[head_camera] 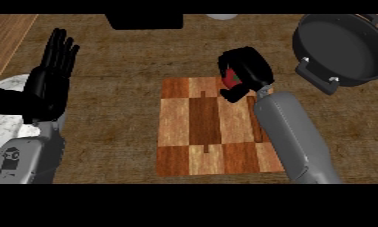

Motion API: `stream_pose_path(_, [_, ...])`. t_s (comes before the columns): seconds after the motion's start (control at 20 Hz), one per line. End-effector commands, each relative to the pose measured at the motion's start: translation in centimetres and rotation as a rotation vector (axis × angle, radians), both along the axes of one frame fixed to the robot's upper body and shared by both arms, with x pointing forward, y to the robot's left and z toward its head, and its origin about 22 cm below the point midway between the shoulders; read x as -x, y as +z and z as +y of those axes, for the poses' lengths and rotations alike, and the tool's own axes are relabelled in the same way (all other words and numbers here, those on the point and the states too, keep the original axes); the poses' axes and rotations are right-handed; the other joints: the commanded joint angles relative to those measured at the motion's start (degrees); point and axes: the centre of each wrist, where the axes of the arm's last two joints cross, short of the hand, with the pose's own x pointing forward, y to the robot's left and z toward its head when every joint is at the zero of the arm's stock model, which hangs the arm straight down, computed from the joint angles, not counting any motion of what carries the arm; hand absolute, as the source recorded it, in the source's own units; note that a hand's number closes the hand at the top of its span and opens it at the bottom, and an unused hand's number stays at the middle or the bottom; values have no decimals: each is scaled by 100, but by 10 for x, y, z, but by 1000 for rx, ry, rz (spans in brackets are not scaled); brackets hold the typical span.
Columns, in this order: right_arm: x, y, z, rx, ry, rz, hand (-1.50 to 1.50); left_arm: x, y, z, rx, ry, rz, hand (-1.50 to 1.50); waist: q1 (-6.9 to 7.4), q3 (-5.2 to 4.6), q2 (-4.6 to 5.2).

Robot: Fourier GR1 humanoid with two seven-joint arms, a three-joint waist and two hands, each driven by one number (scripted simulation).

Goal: Pick the tomato from the cutting board and place it in the pot

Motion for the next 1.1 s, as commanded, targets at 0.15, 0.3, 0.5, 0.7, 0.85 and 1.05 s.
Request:
stream_pose_path(0.15, [-29,67,15,-122,-667,-203,150,-2,4,-3,2,-23,14,0,163,0,-9])
stream_pose_path(0.3, [-40,98,17,-136,-864,-338,150,-3,1,-9,-1,-24,-9,0,218,4,45])
stream_pose_path(0.5, [-48,119,27,-72,-1045,-464,150,-4,15,-4,-14,-35,-23,0,231,16,26])
stream_pose_path(0.7, [-54,151,-10,-72,-1153,-479,150,0,3,-15,8,-22,3,0,115,26,9])
stream_pose_path(0.85, [-53,130,-39,-34,-1163,-423,150,-8,18,10,-12,-3,-8,0,90,28,16])
stream_pose_path(1.05, [-52,114,-84,7,-1232,-363,150,0,-1,-9,-10,4,-6,0,103,28,28])
